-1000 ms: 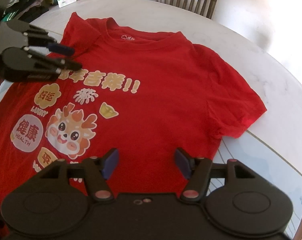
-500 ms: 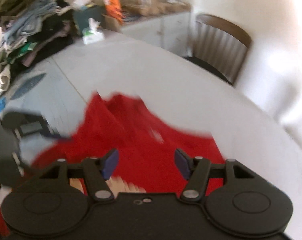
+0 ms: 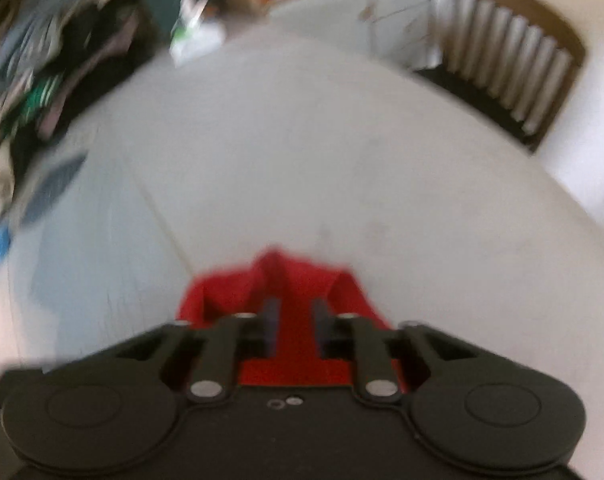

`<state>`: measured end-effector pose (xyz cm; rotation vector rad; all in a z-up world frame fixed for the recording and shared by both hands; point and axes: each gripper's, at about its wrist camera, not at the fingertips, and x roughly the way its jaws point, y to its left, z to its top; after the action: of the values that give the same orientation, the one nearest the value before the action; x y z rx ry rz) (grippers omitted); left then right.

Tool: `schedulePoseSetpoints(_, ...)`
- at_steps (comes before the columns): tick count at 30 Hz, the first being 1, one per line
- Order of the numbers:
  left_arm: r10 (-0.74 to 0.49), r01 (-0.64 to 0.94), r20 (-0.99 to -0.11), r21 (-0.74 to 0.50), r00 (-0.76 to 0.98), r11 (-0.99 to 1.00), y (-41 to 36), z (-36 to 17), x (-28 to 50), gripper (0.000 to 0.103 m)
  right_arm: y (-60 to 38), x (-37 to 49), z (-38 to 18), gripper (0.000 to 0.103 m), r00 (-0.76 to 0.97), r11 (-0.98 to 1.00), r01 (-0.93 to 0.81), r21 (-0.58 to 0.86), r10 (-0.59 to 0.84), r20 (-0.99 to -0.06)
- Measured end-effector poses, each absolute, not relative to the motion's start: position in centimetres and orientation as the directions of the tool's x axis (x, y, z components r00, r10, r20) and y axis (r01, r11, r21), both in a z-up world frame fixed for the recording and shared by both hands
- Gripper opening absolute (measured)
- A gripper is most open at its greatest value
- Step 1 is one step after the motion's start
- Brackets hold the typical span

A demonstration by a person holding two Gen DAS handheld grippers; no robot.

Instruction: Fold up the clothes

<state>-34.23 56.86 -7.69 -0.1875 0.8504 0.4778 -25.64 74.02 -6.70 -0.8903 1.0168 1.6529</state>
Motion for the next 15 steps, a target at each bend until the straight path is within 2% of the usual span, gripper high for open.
schedulePoseSetpoints(9, 0.337, -0.485, -0.746, 0.021, 0.574, 0.874, 56.5, -8.0, -34.5, 0.058, 73.8, -29.8, -9.0, 0.103, -0.430, -0.422, -0.856, 0.299, 0.260, -0.865)
schedulePoseSetpoints(15, 0.345, -0.493, -0.741, 0.021, 0.577, 0.870, 56.3, -8.1, -34.5, 0.058, 76.3, -28.7, -9.6, 0.103, -0.426, -0.301, -0.896, 0.326, 0.378, -0.822)
